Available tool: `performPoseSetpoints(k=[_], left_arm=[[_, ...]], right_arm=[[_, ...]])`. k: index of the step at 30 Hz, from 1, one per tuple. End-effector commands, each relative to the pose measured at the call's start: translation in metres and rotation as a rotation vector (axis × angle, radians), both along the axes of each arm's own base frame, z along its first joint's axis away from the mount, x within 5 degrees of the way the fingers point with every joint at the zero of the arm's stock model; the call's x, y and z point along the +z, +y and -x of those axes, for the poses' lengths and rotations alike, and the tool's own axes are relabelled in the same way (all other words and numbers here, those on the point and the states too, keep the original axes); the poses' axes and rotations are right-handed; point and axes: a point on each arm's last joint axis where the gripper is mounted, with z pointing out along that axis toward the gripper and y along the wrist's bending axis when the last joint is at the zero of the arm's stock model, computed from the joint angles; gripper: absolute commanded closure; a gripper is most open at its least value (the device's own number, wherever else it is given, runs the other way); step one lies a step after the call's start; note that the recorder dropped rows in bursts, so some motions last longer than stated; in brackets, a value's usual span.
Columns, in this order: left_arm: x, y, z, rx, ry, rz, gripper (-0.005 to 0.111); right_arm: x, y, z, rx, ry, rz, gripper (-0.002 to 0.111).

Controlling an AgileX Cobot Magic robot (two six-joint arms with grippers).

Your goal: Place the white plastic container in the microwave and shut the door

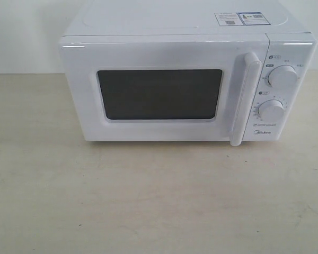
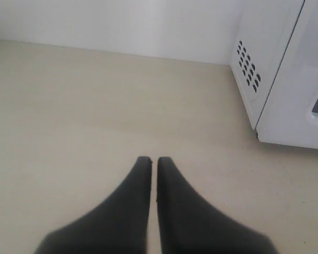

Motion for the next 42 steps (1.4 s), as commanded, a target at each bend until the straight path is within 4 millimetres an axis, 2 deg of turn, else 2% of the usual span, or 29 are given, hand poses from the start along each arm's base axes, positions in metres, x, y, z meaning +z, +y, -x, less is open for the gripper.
performPoseSetpoints(k=[1,28,37,42], left_arm=[[-0.002,0.000,0.000,-0.001,0.005,0.018,0.102],[-0.002,0.000,0.000,-0.001,0.005,0.018,0.102],[-0.002,0.000,0.000,-0.001,0.005,0.018,0.102],[-0.002,0.000,0.000,-0.001,0.005,0.018,0.102]], right_arm=[[-0.001,0.000,0.000,-0.005,-0.002,0.006,0.108],[0.000,-0.001,0.000,-0.013,-0.017,0.007,0.108],[0.025,-0.014,-0.003,-0.155,-0.257,-0.138,0.108],[0.032,-0.019,-0.002,-0.203,-0.330,-0.167,0.108]])
